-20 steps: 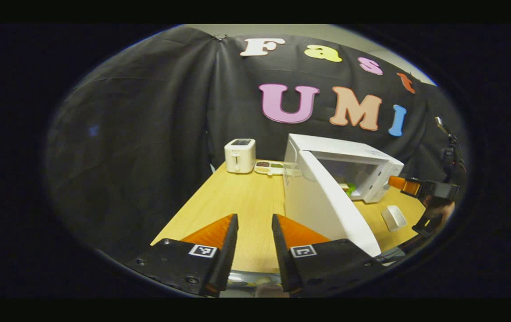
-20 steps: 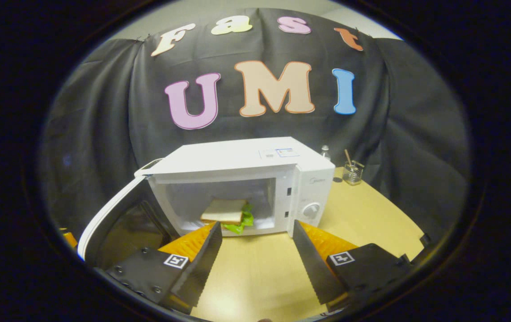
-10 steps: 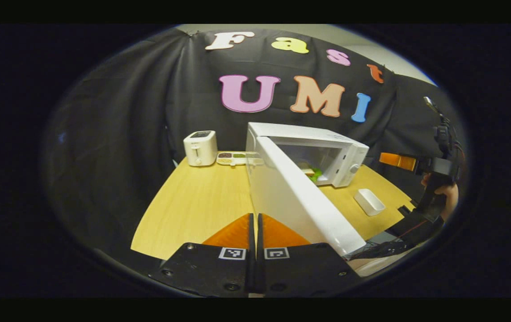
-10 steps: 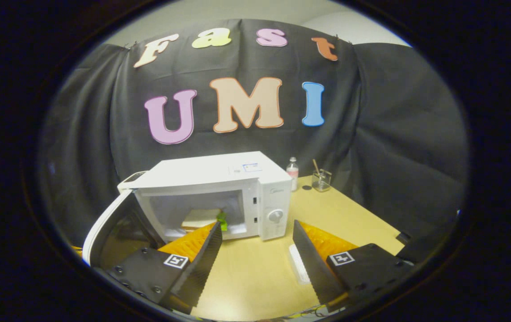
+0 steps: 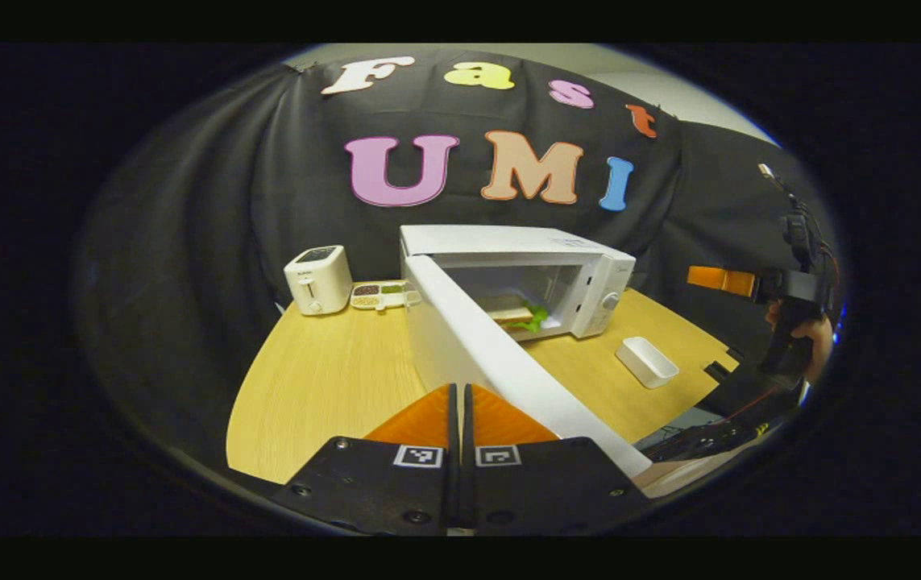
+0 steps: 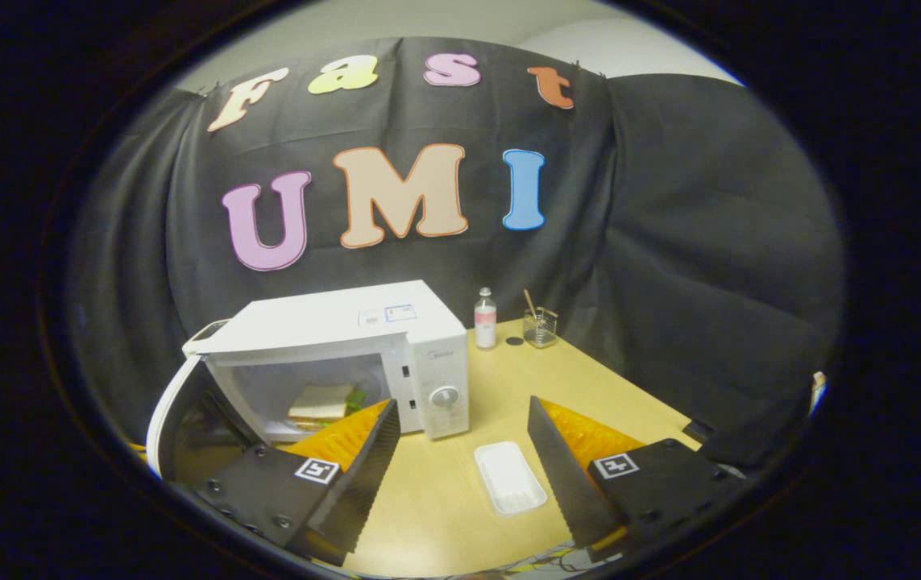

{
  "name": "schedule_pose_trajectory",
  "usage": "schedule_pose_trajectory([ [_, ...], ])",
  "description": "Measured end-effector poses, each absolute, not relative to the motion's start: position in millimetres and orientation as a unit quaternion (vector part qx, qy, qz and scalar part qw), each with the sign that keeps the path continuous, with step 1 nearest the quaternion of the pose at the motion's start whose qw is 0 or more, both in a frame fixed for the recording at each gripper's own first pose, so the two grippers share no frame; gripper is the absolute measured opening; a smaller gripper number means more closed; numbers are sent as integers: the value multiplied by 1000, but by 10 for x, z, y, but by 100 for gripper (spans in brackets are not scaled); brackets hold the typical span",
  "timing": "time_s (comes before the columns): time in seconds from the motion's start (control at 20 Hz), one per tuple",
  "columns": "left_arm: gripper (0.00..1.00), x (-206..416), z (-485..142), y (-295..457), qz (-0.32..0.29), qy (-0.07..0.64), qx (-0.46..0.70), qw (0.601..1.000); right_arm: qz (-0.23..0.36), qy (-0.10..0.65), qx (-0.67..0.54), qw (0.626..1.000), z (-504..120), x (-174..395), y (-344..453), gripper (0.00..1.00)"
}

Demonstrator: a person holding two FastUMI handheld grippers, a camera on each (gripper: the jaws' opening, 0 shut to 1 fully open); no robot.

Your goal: Open the microwave oven with the left hand, put the food in, and close the microwave oven.

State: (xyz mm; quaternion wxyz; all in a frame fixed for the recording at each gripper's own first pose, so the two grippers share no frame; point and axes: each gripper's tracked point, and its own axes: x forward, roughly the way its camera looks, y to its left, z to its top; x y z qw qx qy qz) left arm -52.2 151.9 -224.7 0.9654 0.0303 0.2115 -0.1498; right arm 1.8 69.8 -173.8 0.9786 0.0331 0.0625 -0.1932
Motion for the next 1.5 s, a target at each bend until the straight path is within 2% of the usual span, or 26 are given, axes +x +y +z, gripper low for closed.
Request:
schedule_pose_trajectory([
  [0.05,1,-483,-2238,1452,-149,211,33,966,-192,64,36,979,-1743,49,631,92],
  [0.15,1,-422,-2232,1302,-146,211,29,966,-188,66,39,979,-1722,112,501,92],
  [0.2,1,-386,-2244,1214,-144,212,26,966,-186,66,38,979,-1700,142,424,98],
  [0.55,1,-148,-2230,642,-117,212,18,970,-157,65,34,985,-1562,392,-30,98],
  [0.6,1,-103,-2228,550,-115,211,17,971,-152,65,34,986,-1546,424,-88,92],
  [0.7,1,-1,-2202,363,-115,206,17,972,-137,69,31,988,-1537,487,-185,92],
  [0.75,1,8,-2200,269,-115,205,18,972,-131,69,27,989,-1537,516,-245,98],
  [0.8,0,35,-2222,175,-116,205,19,972,-125,70,24,989,-1522,536,-295,98],
  [0.85,1,65,-2224,87,-117,205,20,972,-119,70,21,990,-1520,553,-334,92],
  [0.95,1,139,-2222,-72,-117,203,20,972,-108,73,24,991,-1509,566,-400,92],
  [1.0,1,183,-2221,-154,-116,201,20,972,-104,73,25,991,-1505,566,-427,98],
  [1.25,1,427,-2237,-436,-106,192,21,975,-76,90,37,992,-1575,571,-515,98],
  [1.3,1,472,-2262,-486,-106,194,17,975,-72,93,38,992,-1578,564,-533,100],
  [1.5,0,648,-2347,-635,-101,206,0,973,-68,102,21,992,-1587,564,-607,98],
])
